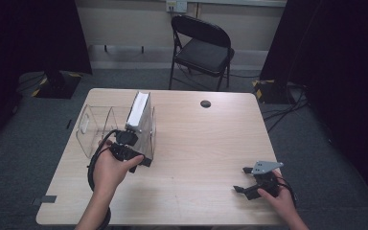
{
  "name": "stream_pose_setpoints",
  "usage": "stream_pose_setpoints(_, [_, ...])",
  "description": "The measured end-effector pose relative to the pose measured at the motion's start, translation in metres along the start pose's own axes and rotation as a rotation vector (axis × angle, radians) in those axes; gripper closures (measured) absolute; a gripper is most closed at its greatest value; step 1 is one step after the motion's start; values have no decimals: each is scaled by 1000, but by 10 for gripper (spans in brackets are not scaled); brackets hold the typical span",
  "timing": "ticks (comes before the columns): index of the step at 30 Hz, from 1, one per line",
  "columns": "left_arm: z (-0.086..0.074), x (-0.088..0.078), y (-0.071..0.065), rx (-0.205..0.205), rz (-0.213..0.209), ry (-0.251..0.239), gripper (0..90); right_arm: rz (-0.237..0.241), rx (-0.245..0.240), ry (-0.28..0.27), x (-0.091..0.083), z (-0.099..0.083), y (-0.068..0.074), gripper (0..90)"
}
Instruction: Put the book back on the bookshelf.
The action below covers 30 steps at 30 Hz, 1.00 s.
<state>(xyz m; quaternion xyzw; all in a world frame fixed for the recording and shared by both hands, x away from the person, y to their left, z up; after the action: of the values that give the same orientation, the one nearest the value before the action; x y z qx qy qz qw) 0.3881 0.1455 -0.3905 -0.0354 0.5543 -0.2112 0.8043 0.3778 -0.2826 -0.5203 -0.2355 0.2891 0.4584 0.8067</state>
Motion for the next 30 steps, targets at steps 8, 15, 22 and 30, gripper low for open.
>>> stream_pose_setpoints(8, [-6, 3, -7, 24, -12, -6, 306, 0, 0, 0, 0, 0, 0, 132])
stream_pose_setpoints(15, [-10, 9, -12, 42, -27, -9, 297, 0, 0, 0, 0, 0, 0, 132])
stream_pose_setpoints(22, [-12, 17, -17, 57, -33, -8, 290, 0, 0, 0, 0, 0, 0, 132])
stream_pose_setpoints(30, [-14, 25, -22, 73, -49, -5, 281, 0, 0, 0, 0, 0, 0, 132])
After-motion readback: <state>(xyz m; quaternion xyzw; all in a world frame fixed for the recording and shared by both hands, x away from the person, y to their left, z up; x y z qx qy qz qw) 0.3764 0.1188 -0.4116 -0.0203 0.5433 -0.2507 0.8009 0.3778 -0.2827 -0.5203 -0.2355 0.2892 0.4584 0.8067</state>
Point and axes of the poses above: each handheld gripper's, and its own axes: x roughly forward along the jaws, z roughly out of its top, y roughly to its left, the point moved 3 cm from there along x, roughly forward along the jaws, and after that the axes turned 9 degrees about -x, right-handed, at the moved point
